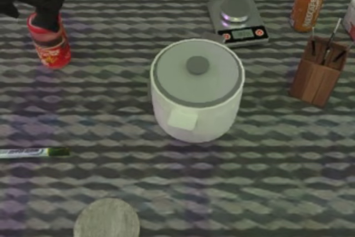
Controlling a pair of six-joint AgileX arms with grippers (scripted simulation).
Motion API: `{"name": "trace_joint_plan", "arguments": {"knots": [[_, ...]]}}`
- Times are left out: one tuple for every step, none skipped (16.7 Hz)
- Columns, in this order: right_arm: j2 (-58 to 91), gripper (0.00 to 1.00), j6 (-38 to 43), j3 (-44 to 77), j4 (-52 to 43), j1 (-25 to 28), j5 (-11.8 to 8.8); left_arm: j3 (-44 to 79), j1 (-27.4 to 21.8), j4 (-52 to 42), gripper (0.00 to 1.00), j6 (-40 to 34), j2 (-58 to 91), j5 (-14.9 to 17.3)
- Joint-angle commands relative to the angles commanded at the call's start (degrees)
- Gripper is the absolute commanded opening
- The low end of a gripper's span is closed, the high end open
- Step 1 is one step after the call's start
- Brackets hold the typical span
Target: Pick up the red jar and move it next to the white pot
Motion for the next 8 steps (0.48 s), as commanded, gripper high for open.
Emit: {"name": "trace_joint_plan", "arguments": {"knots": [[0.0,1.00,0.0,0.0,0.0,0.0,0.0,4.0,0.2,-1.2,1.00,0.9,3.4,-0.1],[0.0,1.00,0.0,0.0,0.0,0.0,0.0,7.6,0.4,-2.2,1.00,1.6,6.3,-0.2],[0.0,1.00,0.0,0.0,0.0,0.0,0.0,10.9,0.6,-3.1,1.00,2.3,8.9,-0.3],[0.0,1.00,0.0,0.0,0.0,0.0,0.0,13.7,0.7,-3.8,1.00,2.8,11.2,-0.5],[0.0,1.00,0.0,0.0,0.0,0.0,0.0,16.0,0.9,-4.4,1.00,3.3,13.0,-0.6],[0.0,1.00,0.0,0.0,0.0,0.0,0.0,17.7,1.0,-4.8,1.00,3.7,14.3,-0.7],[0.0,1.00,0.0,0.0,0.0,0.0,0.0,18.9,1.1,-5.0,1.00,3.9,15.2,-0.8],[0.0,1.00,0.0,0.0,0.0,0.0,0.0,19.6,1.2,-5.2,1.00,4.0,15.7,-0.8]]}}
